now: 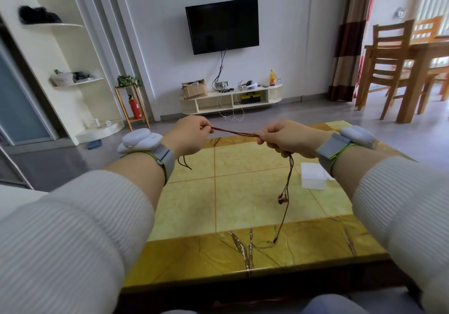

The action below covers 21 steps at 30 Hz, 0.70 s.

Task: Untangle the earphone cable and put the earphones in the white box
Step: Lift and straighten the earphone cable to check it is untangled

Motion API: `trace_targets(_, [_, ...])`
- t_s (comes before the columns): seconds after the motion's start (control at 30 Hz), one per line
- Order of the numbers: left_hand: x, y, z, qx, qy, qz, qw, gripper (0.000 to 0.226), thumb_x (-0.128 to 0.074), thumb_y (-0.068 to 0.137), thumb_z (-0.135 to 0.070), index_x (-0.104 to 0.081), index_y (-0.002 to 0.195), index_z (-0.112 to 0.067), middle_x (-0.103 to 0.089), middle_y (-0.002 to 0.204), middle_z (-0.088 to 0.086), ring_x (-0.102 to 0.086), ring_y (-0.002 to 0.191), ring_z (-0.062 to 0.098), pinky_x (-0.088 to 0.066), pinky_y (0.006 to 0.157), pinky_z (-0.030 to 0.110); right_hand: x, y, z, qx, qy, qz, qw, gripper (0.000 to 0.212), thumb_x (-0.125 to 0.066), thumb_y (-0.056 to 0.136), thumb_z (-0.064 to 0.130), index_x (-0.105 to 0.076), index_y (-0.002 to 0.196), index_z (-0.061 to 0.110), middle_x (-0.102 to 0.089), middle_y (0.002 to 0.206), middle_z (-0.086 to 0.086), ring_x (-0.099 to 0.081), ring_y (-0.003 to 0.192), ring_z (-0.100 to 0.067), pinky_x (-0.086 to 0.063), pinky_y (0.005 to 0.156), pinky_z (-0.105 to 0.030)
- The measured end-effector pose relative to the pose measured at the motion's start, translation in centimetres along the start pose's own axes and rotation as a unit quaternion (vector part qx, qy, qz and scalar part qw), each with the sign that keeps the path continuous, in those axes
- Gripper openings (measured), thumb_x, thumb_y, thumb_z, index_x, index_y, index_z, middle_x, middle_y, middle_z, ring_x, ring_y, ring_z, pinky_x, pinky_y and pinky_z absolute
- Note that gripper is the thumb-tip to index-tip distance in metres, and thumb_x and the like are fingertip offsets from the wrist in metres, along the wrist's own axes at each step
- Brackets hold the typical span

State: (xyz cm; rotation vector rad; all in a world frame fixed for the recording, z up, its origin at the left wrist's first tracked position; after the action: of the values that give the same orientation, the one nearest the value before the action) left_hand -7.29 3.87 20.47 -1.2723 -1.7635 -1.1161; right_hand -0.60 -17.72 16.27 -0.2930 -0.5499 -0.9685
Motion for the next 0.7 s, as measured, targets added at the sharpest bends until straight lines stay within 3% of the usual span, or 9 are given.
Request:
trace_targets(0.13, [0.6, -0.6, -0.6, -0.025, -0.021, 0.02, 0.999, 0.023, -0.047, 0.101, -0.028, -0.069, 0.107, -0.021, -0.064, 0.083, 0.004, -0.049, 0.067, 0.019, -0.044, 0.062, 0.033, -0.3, -0.1, -0.8, -0.024, 0.051, 0.036, 0.998, 0.023, -0.053, 0.1, 0.026, -0.068, 0.105, 0.009, -0.058, 0.078, -0.005, -0.054, 0.066, -0.016, -0.051, 0.066, -0.032])
trace_targets(0.23, [0.7, -0.8, -1.3, -0.046, -0.035, 0.045, 0.997, 0.02, -0.052, 0.099, -0.03, -0.068, 0.107, -0.022, -0.068, 0.087, 0.004, -0.056, 0.071, 0.017, -0.054, 0.072, 0.037, -1.0, -0.2, -0.6, -0.02, 0.09, 0.08, 0.993, 0.022, -0.062, 0.095, 0.026, -0.066, 0.11, 0.01, -0.063, 0.088, -0.009, -0.06, 0.071, -0.018, -0.055, 0.079, -0.039])
trace_targets(0.3, [0.6, -0.8, -2.0, -0.062, -0.055, 0.061, 0.995, 0.016, -0.055, 0.098, -0.029, -0.065, 0.106, -0.02, -0.07, 0.083, 0.0, -0.059, 0.065, 0.008, -0.052, 0.062, 0.023, -1.5, -0.1, 0.0, -0.011, 0.108, 0.101, 0.989, 0.024, -0.065, 0.092, 0.023, -0.065, 0.114, 0.012, -0.064, 0.091, -0.01, -0.06, 0.07, -0.018, -0.055, 0.083, -0.042])
trace_targets(0.37, [0.4, -1.0, -2.8, -0.073, -0.065, 0.077, 0.992, 0.013, -0.058, 0.096, -0.027, -0.064, 0.102, -0.017, -0.073, 0.08, -0.001, -0.058, 0.06, 0.006, -0.046, 0.056, 0.017, -1.9, -0.1, 0.9, 0.004, 0.115, 0.105, 0.988, 0.023, -0.065, 0.092, 0.022, -0.065, 0.114, 0.013, -0.065, 0.09, -0.008, -0.06, 0.069, -0.016, -0.056, 0.079, -0.04])
trace_targets(0.47, [0.0, -1.2, -3.6, -0.082, -0.068, 0.104, 0.989, 0.011, -0.063, 0.094, -0.025, -0.066, 0.097, -0.016, -0.076, 0.081, -0.002, -0.069, 0.078, 0.019, -0.054, 0.074, 0.03, -2.1, 0.2, 2.1, 0.038, 0.089, 0.071, 0.993, 0.018, -0.064, 0.093, 0.024, -0.068, 0.108, 0.013, -0.066, 0.084, -0.005, -0.058, 0.062, -0.012, -0.053, 0.063, -0.029])
trace_targets(0.53, [0.0, -1.2, -3.6, -0.08, -0.07, 0.11, 0.988, 0.01, -0.065, 0.092, -0.025, -0.069, 0.095, -0.016, -0.075, 0.084, -0.002, -0.069, 0.085, 0.018, -0.054, 0.081, 0.033, -1.9, 0.3, 2.4, 0.052, 0.059, 0.04, 0.996, 0.016, -0.06, 0.096, 0.025, -0.069, 0.102, 0.013, -0.066, 0.078, -0.004, -0.054, 0.058, -0.011, -0.047, 0.055, -0.025])
trace_targets(0.7, [0.0, -1.0, -3.2, -0.056, -0.108, 0.106, 0.987, 0.014, -0.059, 0.094, -0.02, -0.072, 0.09, -0.016, -0.07, 0.081, -0.001, -0.056, 0.073, 0.016, -0.048, 0.07, 0.031, -1.8, 0.2, 2.5, 0.048, 0.057, 0.043, 0.996, 0.022, -0.054, 0.099, 0.024, -0.068, 0.105, 0.008, -0.066, 0.077, -0.004, -0.053, 0.057, -0.011, -0.043, 0.053, -0.025])
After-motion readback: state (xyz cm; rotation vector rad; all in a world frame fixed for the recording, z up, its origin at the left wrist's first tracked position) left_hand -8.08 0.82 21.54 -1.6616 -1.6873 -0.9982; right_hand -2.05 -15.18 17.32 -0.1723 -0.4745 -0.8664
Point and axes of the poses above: each hand's wrist, its own y-axis towards the middle knuckle, its own x-axis out of the back of the hand, z = x × y, the point moved 5 cm from there along y, towards the middle knuckle
